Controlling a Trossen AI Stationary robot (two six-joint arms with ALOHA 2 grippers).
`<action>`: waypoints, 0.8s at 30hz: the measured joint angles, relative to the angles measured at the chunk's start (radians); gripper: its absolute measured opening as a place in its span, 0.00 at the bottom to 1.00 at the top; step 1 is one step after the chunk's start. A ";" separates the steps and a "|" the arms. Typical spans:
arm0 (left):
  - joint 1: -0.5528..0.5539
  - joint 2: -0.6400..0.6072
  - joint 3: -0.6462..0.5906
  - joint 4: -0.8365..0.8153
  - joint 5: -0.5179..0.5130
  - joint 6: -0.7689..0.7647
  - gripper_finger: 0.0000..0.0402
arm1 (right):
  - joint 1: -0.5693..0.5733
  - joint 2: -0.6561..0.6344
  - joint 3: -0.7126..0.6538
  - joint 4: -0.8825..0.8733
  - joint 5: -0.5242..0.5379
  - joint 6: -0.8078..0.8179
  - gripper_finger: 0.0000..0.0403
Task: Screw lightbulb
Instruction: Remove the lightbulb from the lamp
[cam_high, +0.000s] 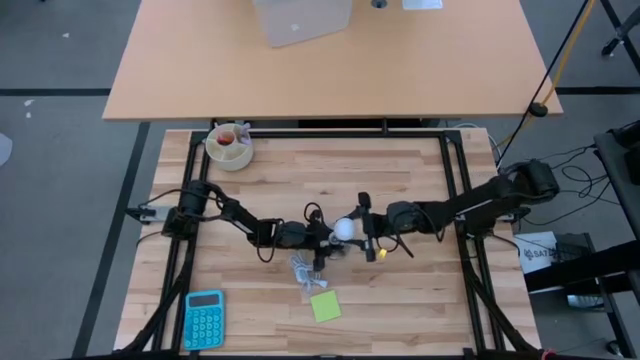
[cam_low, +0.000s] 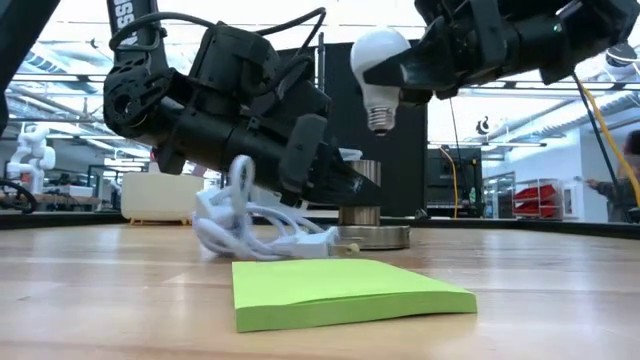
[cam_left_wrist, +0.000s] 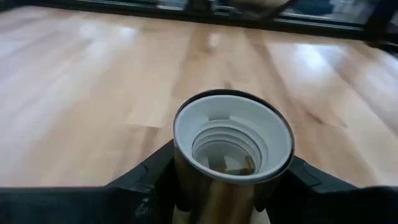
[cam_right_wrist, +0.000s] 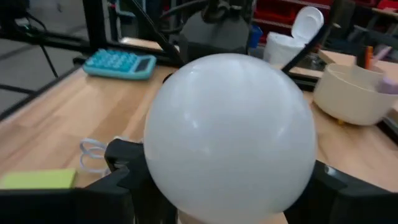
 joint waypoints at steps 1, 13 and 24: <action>-0.001 0.000 0.000 0.002 -0.018 0.000 0.46 | 0.000 -0.025 0.000 -0.036 0.010 -0.007 0.60; -0.017 0.000 0.000 0.058 -0.071 -0.004 0.66 | 0.005 -0.227 0.000 -0.387 0.166 -0.022 0.60; -0.021 -0.007 0.001 0.061 -0.083 0.009 0.68 | 0.006 -0.246 0.000 -0.442 0.208 -0.005 0.60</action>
